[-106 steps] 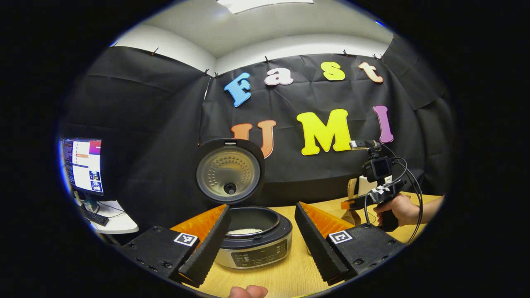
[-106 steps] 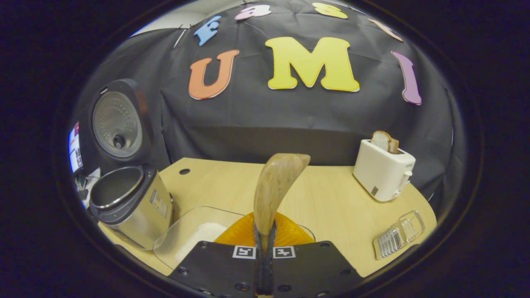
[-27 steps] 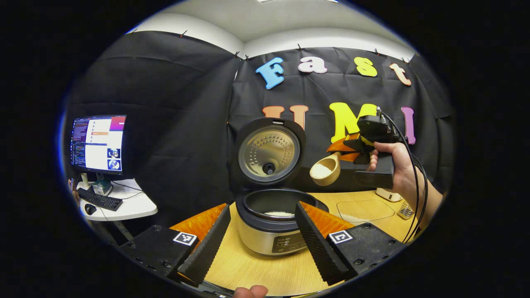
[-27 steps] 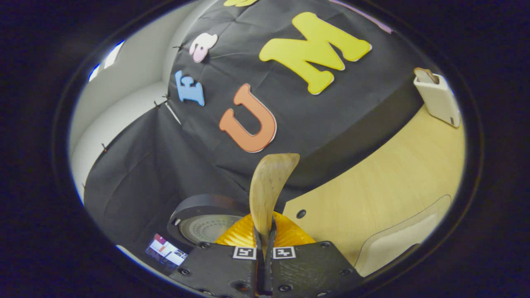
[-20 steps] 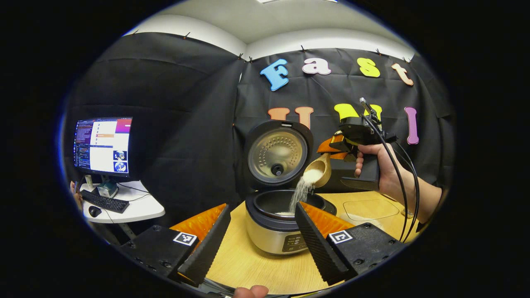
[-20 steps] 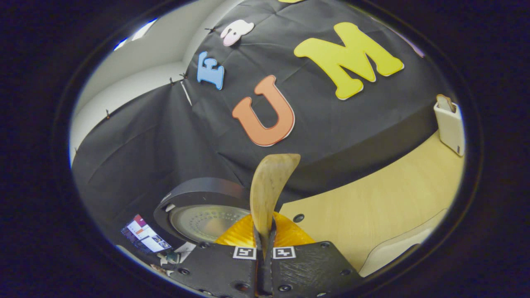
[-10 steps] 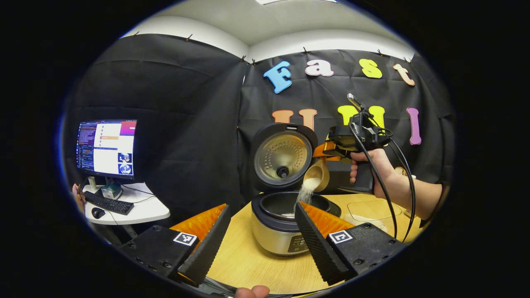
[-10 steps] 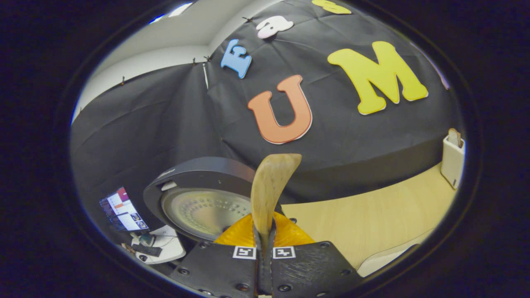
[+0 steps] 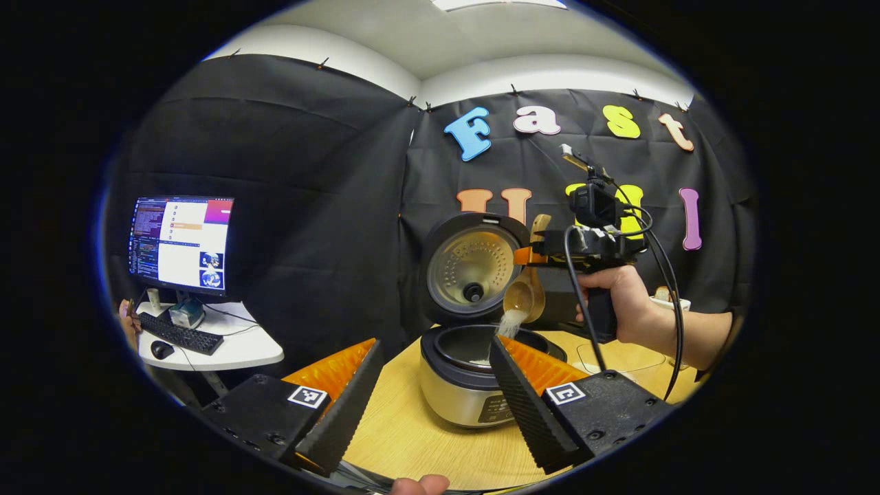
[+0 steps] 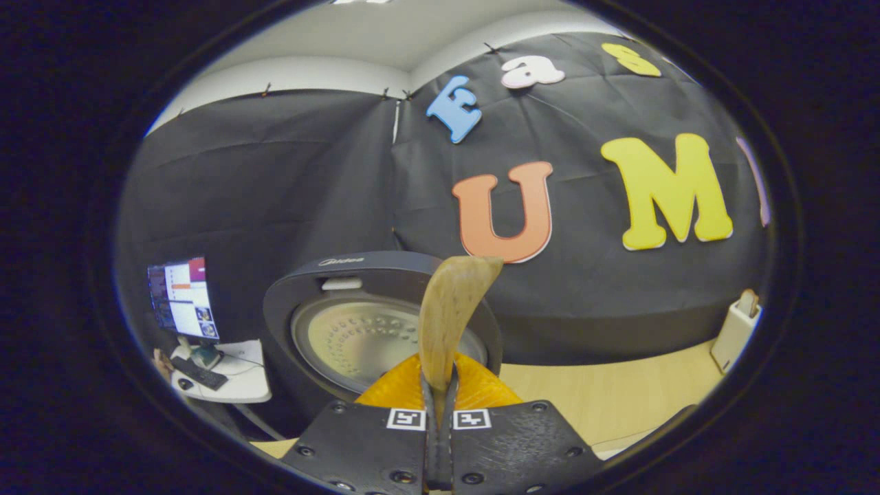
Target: Close the left gripper, press the button to open the rice cooker; take a wooden spoon from the chopstick holder with the right hand, scoop a spoonful of rice and pour it into the rice cooker, then put the wooden spoon back into the chopstick holder.
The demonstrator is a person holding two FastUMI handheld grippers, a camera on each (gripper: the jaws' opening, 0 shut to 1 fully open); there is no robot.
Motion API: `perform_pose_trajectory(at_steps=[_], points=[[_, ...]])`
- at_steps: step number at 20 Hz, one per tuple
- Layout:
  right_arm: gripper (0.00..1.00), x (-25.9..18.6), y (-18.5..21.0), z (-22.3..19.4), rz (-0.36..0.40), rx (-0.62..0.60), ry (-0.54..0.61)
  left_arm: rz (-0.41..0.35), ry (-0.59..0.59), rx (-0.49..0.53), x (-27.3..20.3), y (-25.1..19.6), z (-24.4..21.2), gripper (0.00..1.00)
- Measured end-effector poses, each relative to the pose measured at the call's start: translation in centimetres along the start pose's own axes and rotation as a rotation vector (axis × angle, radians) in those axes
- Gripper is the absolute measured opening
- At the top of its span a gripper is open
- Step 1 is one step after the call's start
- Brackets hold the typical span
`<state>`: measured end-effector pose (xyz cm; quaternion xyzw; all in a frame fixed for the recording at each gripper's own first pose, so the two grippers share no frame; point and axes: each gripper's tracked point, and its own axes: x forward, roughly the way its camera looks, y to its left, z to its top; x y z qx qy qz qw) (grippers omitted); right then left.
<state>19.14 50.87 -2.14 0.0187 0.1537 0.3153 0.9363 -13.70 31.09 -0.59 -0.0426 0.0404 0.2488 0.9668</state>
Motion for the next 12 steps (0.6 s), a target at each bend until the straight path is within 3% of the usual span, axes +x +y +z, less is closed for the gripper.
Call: perform_pose_trajectory(at_steps=[4, 5, 7, 12], points=[[0.00, -0.5, 1.7, 0.5, -0.004, -0.183, -0.053, -0.003, -0.006, -0.002, 0.0, -0.1, 0.1, 0.99], [0.00, -0.6, 2.1, 0.7, -0.007, -0.240, -0.068, -0.005, -0.006, -0.002, 0.1, -0.1, 0.1, 0.95], [0.00, -0.6, 2.9, 0.5, -0.003, -0.338, -0.083, -0.003, -0.006, -0.005, 0.0, 0.0, 0.1, 0.99], [0.00, -0.8, 3.5, 0.1, 0.009, -0.367, -0.084, -0.015, -0.005, -0.011, 0.0, -0.5, 0.2, 0.99]])
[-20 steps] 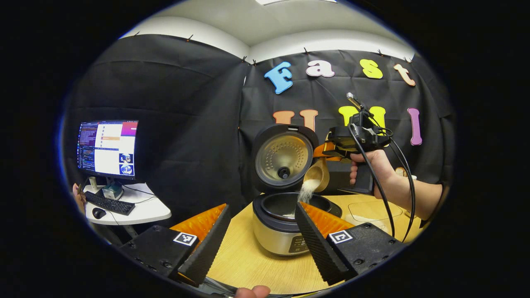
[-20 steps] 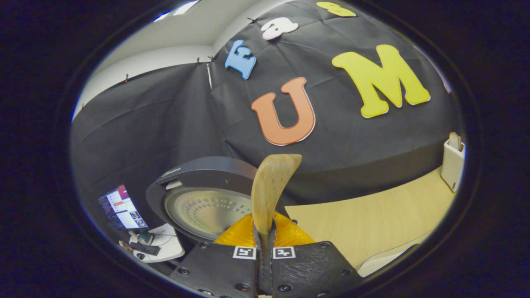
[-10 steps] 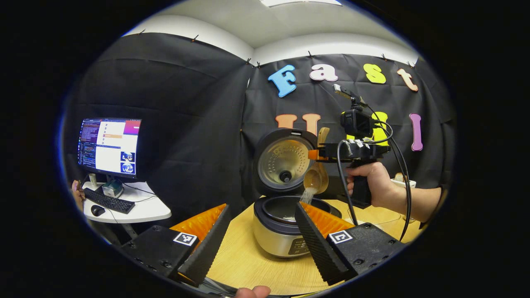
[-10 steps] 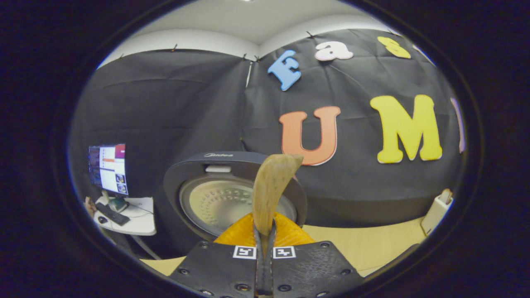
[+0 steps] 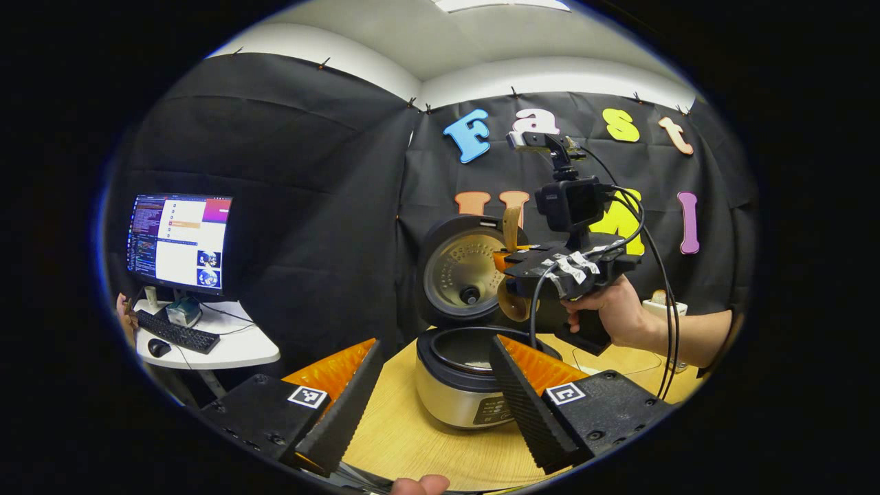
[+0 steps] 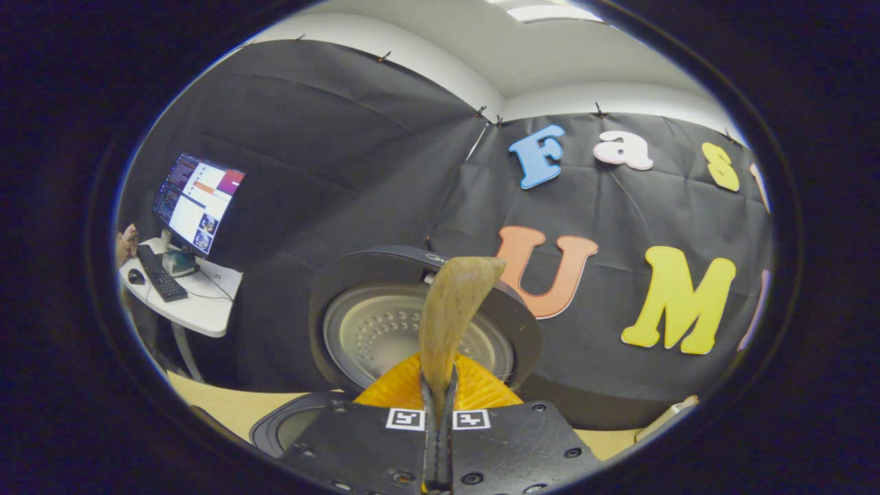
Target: Close the left gripper, press the button to open the rice cooker; take a wooden spoon from the chopstick holder with the right hand, scoop a spoonful of rice and pour it into the rice cooker, then put the wooden spoon back into the chopstick holder.
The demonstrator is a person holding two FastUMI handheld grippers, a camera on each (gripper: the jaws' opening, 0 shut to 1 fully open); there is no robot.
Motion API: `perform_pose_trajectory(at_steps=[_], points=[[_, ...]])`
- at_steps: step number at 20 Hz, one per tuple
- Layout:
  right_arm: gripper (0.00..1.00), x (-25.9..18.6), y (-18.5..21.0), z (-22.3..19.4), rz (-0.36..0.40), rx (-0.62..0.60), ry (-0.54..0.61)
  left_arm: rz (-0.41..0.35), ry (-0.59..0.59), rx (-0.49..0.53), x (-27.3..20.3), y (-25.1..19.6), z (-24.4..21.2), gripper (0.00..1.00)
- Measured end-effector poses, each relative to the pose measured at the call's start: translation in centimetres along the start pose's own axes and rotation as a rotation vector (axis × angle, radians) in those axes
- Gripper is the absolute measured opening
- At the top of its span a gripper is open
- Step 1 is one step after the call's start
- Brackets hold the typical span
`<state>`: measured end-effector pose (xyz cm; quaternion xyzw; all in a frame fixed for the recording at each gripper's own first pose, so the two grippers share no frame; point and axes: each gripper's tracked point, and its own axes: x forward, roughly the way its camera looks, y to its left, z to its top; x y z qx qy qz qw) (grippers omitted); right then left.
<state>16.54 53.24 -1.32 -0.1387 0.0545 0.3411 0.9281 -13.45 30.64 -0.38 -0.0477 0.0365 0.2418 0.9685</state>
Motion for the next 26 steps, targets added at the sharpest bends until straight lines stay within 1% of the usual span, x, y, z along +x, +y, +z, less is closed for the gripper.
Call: perform_pose_trajectory(at_steps=[2, 4, 6, 9, 11, 12, 13, 16, 18, 19, 20, 21, 22, 25, 26], points=[[0.00, -0.2, 0.0, -0.2, 0.013, 0.048, 0.012, -0.007, -0.004, -0.003, 0.1, -0.3, 0.2, 0.99], [0.00, -0.7, -1.0, -0.2, 0.011, 0.136, 0.014, -0.015, -0.010, -0.003, 0.0, -0.9, 0.3, 0.99], [0.00, -1.1, -2.2, -0.1, 0.007, 0.218, 0.015, -0.019, -0.008, -0.001, 0.1, -1.2, 0.3, 0.99], [0.00, -2.5, -4.6, 0.5, 0.000, 0.294, 0.001, -0.029, -0.018, 0.010, 0.0, -2.3, 0.8, 0.99], [0.00, -3.9, -6.4, 0.9, -0.005, 0.359, -0.006, -0.052, -0.028, 0.007, 0.0, -3.5, 1.1, 0.99], [0.02, -4.9, -7.6, 1.0, -0.012, 0.387, -0.010, -0.066, -0.028, 0.005, 0.0, -4.2, 1.2, 0.99], [0.00, -5.8, -8.8, 1.1, -0.021, 0.414, -0.011, -0.078, -0.030, 0.003, -0.1, -5.0, 1.4, 0.99], [0.00, -8.9, -13.0, 0.6, -0.050, 0.507, -0.001, -0.108, -0.028, -0.002, 0.1, -6.9, 1.2, 0.99], [0.00, -11.1, -16.8, 0.0, -0.091, 0.556, 0.003, -0.102, -0.027, 0.017, 0.5, -7.7, 1.0, 0.99], [0.00, -12.2, -18.7, -0.3, -0.116, 0.567, 0.000, -0.095, -0.026, 0.030, 0.5, -8.0, 0.9, 0.94], [0.00, -13.3, -20.8, -0.8, -0.146, 0.569, 0.001, -0.097, -0.025, 0.039, 0.6, -8.4, 0.8, 0.99], [0.00, -14.3, -22.9, -1.3, -0.179, 0.572, 0.003, -0.106, -0.021, 0.044, 0.8, -9.1, 0.7, 0.94], [0.00, -15.6, -24.8, -1.6, -0.207, 0.573, -0.001, -0.112, -0.019, 0.048, 0.8, -9.6, 0.5, 0.99], [0.00, -20.1, -31.6, -3.2, -0.320, 0.564, -0.017, -0.121, -0.017, 0.053, 1.1, -10.4, 0.3, 0.99], [0.00, -21.8, -33.8, -3.8, -0.365, 0.553, -0.021, -0.130, -0.011, 0.060, 1.0, -10.7, 0.2, 0.95]])
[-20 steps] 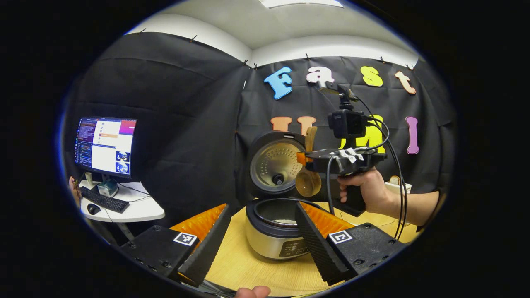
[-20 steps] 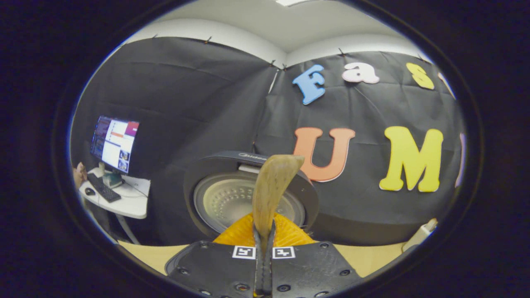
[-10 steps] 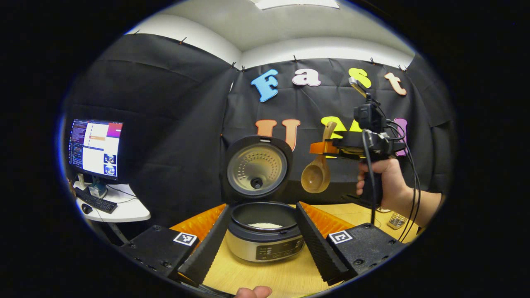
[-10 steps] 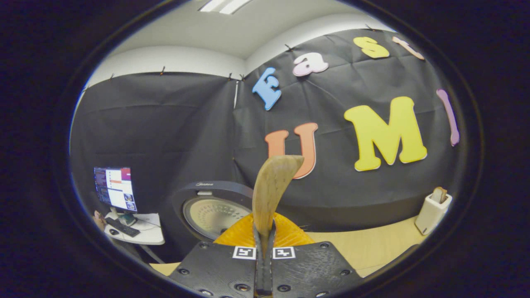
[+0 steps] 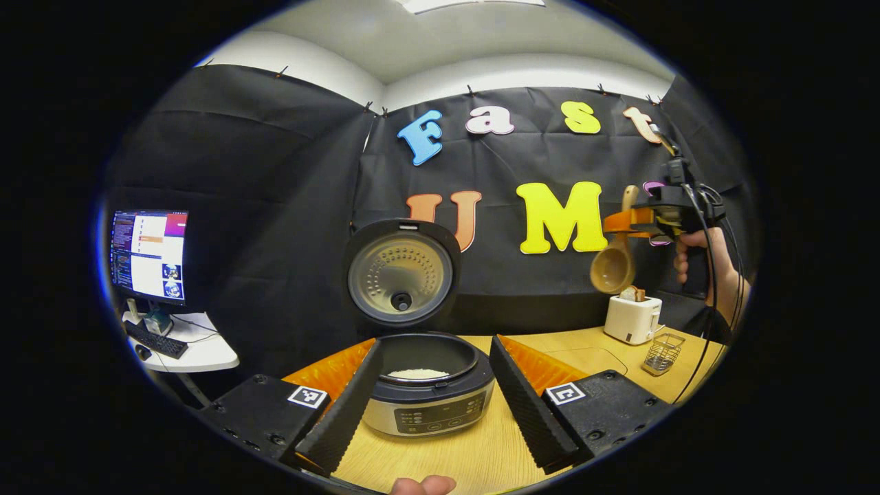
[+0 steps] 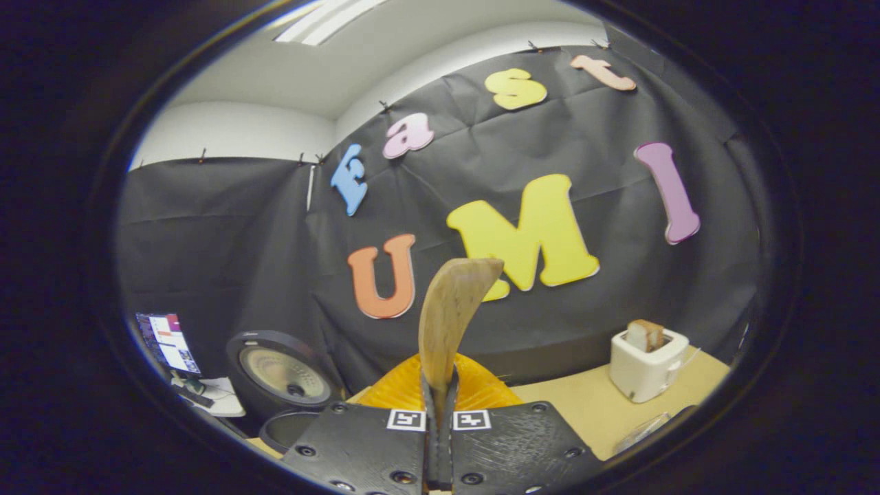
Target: Close the left gripper, press the button to open the rice cooker; take a wooden spoon from the chopstick holder with the right hand, scoop a spoonful of rice and pour it into the rice cooker, then put the wooden spoon back into the chopstick holder.
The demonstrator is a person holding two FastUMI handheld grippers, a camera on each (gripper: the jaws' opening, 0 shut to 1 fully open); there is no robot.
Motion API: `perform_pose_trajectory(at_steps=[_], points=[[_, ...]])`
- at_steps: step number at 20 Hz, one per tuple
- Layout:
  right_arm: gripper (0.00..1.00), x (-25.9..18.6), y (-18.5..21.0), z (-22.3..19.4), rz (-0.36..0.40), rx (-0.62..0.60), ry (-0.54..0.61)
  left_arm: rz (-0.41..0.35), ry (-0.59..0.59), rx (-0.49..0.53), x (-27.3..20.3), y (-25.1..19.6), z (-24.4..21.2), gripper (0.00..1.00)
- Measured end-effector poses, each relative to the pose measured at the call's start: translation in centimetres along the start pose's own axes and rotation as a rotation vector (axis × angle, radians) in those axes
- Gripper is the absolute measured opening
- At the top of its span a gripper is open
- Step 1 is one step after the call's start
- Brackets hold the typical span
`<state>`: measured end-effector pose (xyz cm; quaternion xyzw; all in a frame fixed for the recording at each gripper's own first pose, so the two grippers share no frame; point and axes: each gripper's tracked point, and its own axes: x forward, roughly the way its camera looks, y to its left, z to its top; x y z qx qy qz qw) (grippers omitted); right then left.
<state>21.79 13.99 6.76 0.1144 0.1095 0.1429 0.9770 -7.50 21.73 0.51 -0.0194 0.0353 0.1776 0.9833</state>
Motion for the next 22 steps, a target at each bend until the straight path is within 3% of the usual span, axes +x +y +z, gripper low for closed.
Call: perform_pose_trajectory(at_steps=[1, 2, 5, 8, 9, 10, 16, 19, 20, 22], points=[[0.00, -0.7, -2.7, 0.6, -0.041, -0.004, -0.015, 0.005, -0.001, 0.011, -0.1, 0.0, 0.1, 0.99], [0.00, -1.4, -5.1, 1.0, -0.080, -0.002, -0.024, 0.021, -0.006, 0.021, -0.1, 0.4, 0.3, 0.95], [0.00, -3.2, -11.7, 1.0, -0.189, 0.003, -0.034, 0.033, -0.016, 0.008, -0.1, 0.7, 0.4, 0.99], [0.00, -4.4, -17.6, -0.3, -0.289, -0.022, -0.016, 0.046, -0.018, 0.015, -0.2, 0.7, 0.6, 0.99], [0.00, -4.7, -19.1, -0.9, -0.317, -0.024, -0.011, 0.044, -0.022, 0.022, -0.1, 0.4, 0.6, 0.95], [0.00, -4.8, -20.5, -1.6, -0.340, -0.021, -0.004, 0.039, -0.024, 0.025, 0.0, 0.0, 0.7, 0.99], [0.00, -4.2, -23.9, -6.6, -0.397, -0.043, 0.057, -0.016, -0.036, 0.022, -0.1, -2.3, 1.2, 0.99], [0.00, -4.1, -24.9, -8.8, -0.416, -0.041, 0.084, -0.011, -0.047, 0.032, -0.5, -1.8, 1.4, 0.99], [0.00, -4.1, -25.1, -9.4, -0.419, -0.043, 0.087, -0.011, -0.049, 0.028, -0.5, -1.7, 1.5, 0.95], [0.00, -3.9, -25.2, -10.5, -0.417, -0.057, 0.091, -0.005, -0.048, 0.018, -0.5, -1.4, 1.5, 0.99]])
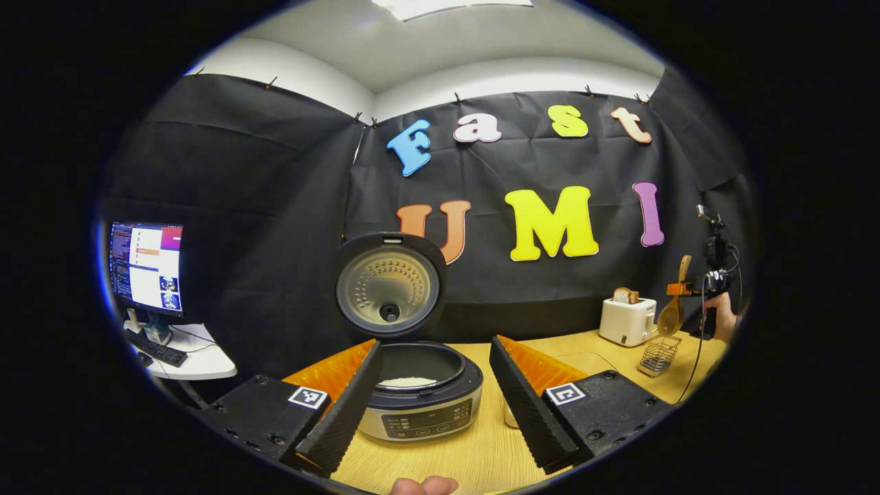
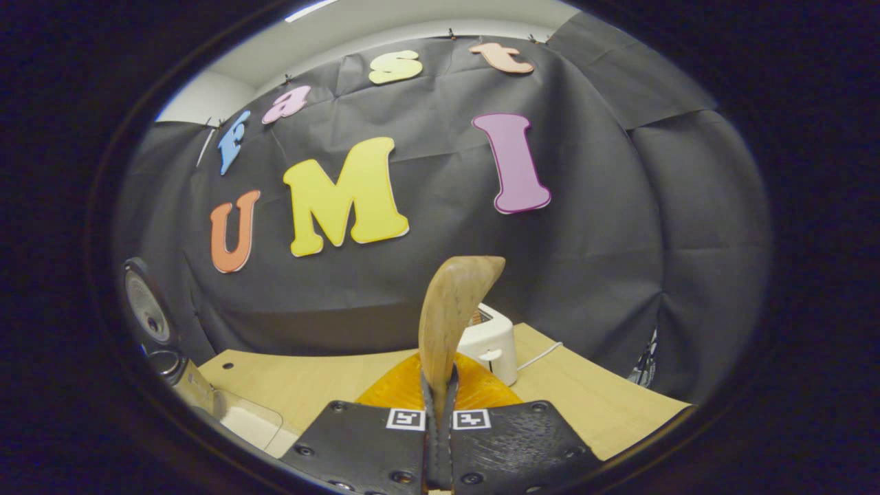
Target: Close the left gripper, press the button to open the rice cooker; take a wooden spoon from the chopstick holder with the right hand, scoop a spoonful of rice and pour it into the rice cooker, then put the wooden spoon back into the chopstick holder.
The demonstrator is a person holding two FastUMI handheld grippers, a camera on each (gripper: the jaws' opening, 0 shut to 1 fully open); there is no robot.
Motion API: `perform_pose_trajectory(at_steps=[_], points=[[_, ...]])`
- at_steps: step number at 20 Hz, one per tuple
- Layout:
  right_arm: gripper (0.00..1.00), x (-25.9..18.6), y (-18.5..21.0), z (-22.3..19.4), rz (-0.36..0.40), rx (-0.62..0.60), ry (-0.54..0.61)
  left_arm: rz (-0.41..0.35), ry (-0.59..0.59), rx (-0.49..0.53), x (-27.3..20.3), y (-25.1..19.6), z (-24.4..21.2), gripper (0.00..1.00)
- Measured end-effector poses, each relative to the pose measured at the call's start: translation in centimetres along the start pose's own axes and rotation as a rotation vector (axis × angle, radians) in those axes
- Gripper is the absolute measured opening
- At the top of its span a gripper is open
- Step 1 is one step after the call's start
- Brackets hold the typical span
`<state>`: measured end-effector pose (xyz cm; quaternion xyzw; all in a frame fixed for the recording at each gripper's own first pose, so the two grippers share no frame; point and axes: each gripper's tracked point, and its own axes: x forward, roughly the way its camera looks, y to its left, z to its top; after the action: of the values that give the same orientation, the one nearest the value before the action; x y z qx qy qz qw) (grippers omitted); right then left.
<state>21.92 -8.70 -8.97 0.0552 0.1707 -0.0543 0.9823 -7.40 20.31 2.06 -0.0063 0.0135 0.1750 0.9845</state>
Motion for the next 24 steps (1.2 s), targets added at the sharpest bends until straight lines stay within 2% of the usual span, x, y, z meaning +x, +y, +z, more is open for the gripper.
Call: perform_pose_trajectory(at_steps=[5, 6, 7, 12, 17, 18, 22, 24], points=[[0.00, 0.4, -0.4, -3.2, -0.008, -0.024, 0.033, 0.017, 0.000, 0.004, -0.1, 0.8, 0.0, 0.99], [0.00, 0.5, -0.4, -3.8, 0.001, -0.016, 0.041, 0.017, -0.004, 0.001, -0.2, 0.7, 0.2, 0.95], [0.00, 0.7, -0.3, -4.3, 0.010, -0.010, 0.049, 0.016, -0.008, -0.002, -0.1, 0.7, 0.3, 0.99], [0.00, 1.6, -0.7, -6.8, 0.010, -0.001, 0.077, 0.007, -0.006, -0.002, -0.1, 0.5, 0.3, 0.99], [0.00, 1.9, -1.1, -8.0, 0.002, 0.004, 0.095, -0.007, -0.002, -0.002, 0.0, 0.2, 0.0, 0.99], [0.03, 1.9, -1.1, -8.2, 0.004, 0.004, 0.099, -0.010, 0.000, -0.002, -0.1, 0.0, 0.0, 0.99], [0.04, 2.0, -1.3, -8.9, 0.005, 0.006, 0.119, -0.009, -0.002, -0.007, 0.0, 0.0, 0.0, 0.99], [0.07, 1.6, -1.2, -8.2, 0.013, 0.007, 0.091, -0.006, -0.005, -0.010, -0.1, 0.2, 0.1, 0.99]])
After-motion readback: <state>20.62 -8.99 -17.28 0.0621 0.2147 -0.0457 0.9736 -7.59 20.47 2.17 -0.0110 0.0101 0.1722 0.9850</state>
